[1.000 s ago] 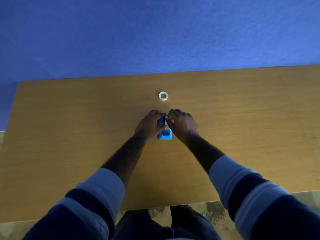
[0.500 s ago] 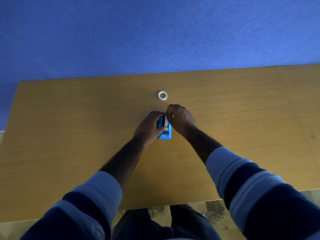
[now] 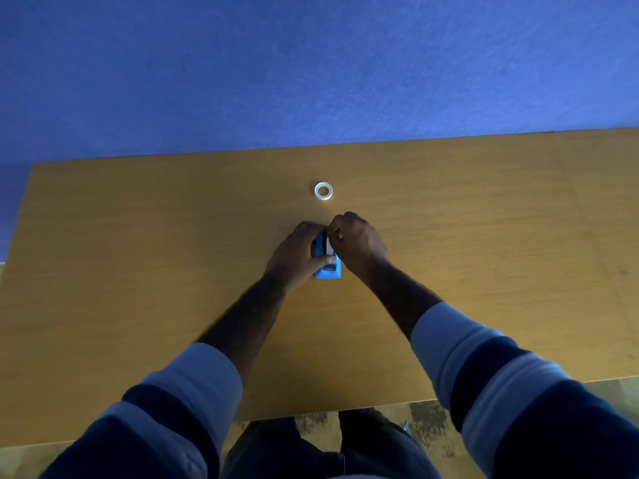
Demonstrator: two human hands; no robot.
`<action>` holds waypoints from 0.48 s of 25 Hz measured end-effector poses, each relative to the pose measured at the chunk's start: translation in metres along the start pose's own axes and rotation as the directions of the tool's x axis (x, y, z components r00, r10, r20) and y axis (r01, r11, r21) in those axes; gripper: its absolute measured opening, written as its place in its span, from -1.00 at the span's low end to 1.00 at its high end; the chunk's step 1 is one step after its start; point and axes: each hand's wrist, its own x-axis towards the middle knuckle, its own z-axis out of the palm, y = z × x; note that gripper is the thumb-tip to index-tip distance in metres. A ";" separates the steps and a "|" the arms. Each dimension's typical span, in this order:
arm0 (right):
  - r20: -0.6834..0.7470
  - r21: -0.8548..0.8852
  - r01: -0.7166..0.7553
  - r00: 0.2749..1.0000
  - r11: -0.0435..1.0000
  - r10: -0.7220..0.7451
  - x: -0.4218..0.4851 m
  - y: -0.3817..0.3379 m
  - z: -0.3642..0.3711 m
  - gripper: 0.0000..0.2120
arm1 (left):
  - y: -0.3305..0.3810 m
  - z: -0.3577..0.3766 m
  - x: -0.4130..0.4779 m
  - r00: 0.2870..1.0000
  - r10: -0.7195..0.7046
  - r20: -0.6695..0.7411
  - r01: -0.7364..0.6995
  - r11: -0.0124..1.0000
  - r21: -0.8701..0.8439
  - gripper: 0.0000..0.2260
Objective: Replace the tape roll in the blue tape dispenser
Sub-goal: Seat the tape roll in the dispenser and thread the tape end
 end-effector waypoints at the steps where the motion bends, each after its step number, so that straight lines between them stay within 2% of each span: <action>1: 0.013 0.010 -0.017 1.000 1.000 0.017 0.004 0.000 -0.001 -0.85 | 0.000 0.001 -0.001 1.000 -0.005 -0.012 0.005 1.000 0.005 -0.55; 5: 0.020 0.037 -0.032 0.999 0.999 0.031 0.006 0.004 0.000 -0.85 | 0.002 0.003 0.000 0.999 -0.005 -0.041 0.006 1.000 0.023 -0.58; 12: -0.054 -0.006 0.078 0.995 0.997 -0.078 -0.021 0.007 0.002 -0.87 | 0.003 0.000 0.000 1.000 -0.007 -0.011 0.007 1.000 0.026 -0.56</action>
